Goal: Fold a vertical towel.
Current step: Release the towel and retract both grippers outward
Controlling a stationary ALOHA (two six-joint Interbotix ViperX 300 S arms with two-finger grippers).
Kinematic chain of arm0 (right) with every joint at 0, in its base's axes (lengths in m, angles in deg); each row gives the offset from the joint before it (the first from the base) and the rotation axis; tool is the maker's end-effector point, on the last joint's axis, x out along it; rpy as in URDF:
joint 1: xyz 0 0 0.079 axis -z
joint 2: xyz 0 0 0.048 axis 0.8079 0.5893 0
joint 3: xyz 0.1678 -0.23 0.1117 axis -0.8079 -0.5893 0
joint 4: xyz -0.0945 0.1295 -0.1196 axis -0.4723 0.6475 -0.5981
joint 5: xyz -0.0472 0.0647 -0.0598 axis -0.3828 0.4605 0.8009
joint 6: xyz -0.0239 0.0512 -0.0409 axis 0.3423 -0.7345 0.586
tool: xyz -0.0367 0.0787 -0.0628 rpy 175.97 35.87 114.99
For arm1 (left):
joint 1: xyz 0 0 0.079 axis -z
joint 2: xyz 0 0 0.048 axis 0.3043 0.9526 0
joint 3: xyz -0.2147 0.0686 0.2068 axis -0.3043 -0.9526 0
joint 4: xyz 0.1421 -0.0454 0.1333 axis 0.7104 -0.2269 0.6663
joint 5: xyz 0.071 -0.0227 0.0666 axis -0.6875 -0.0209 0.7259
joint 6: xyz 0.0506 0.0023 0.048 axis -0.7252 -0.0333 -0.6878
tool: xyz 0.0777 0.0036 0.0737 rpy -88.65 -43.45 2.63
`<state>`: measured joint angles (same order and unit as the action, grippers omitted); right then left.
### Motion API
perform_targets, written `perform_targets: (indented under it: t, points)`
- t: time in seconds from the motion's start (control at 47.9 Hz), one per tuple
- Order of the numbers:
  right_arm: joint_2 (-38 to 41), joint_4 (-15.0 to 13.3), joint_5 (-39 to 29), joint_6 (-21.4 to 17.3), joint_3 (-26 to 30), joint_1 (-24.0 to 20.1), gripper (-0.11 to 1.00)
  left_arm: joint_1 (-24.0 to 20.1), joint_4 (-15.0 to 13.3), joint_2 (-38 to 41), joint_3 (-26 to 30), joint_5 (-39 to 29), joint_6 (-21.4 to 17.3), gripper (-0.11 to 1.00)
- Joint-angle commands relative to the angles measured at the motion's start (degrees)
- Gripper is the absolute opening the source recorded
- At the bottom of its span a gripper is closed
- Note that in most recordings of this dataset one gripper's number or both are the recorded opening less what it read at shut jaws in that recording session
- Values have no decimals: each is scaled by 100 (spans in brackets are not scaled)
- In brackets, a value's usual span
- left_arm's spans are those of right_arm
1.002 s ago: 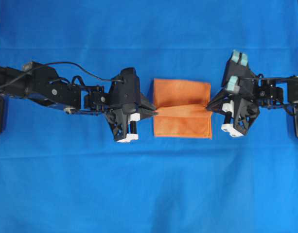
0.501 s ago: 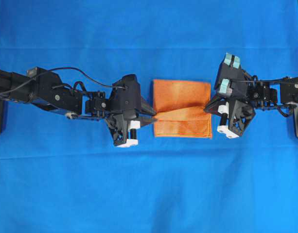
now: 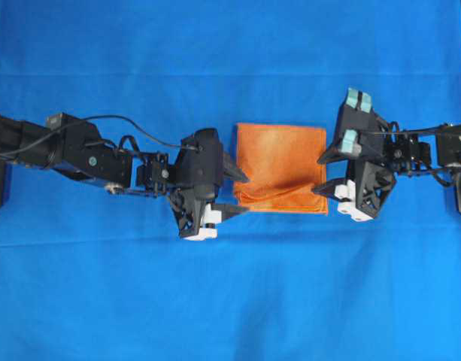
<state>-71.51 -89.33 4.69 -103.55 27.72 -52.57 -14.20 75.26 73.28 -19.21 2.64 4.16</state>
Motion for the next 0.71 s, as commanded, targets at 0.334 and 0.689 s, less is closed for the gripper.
perform_targets:
  t: [0.334,0.689]
  points:
    - [-1362,-246,-404,70,70,-132,60,264,0,-1573,-18,-650,-88,70]
    - [-2856,-844,-536,70,114,-132,60,255,0,-2777,-325,-844,-132,70]
